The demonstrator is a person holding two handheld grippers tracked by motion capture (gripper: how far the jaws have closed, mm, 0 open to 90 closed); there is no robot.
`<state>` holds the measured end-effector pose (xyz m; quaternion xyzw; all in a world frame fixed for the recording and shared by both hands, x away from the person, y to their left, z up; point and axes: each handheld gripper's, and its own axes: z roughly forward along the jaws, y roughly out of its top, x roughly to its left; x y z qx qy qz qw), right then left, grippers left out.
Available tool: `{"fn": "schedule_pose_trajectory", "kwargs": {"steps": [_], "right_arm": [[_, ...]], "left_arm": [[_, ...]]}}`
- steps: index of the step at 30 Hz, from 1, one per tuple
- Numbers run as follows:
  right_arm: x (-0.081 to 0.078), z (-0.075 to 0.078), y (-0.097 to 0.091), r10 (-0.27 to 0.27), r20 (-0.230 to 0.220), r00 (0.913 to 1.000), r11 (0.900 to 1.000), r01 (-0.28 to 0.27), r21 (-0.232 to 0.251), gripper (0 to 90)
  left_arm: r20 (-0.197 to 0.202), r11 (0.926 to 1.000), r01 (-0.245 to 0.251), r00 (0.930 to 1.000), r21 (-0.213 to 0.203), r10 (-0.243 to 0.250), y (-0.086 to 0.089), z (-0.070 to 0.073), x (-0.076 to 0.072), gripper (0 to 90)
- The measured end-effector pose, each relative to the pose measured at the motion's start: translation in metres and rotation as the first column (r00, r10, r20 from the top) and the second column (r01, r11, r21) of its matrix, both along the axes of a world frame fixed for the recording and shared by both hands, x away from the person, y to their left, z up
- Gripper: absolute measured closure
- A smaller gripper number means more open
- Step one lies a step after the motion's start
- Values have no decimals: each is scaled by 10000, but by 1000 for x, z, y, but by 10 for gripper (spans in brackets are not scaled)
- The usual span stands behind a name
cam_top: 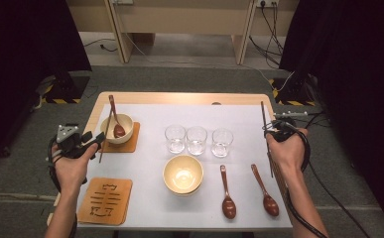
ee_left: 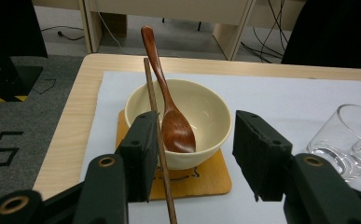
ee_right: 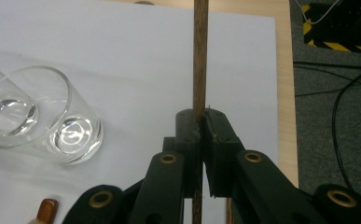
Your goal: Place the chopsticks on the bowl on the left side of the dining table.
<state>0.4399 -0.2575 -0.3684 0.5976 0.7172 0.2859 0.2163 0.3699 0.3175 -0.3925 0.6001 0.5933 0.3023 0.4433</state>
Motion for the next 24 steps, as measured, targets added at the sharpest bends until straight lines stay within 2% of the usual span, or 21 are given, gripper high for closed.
{"fn": "schedule_pose_trajectory", "kwargs": {"steps": [17,24], "right_arm": [[11,4,5,11,1044,9945,9993,-49,361,853],[15,6,8,-37,1692,9856,9991,-35,424,853]], "left_arm": [[61,10000,-35,10000,1,35,1,1,-3,492],[80,10000,-56,10000,3,56,2,2,-4,492]]}}
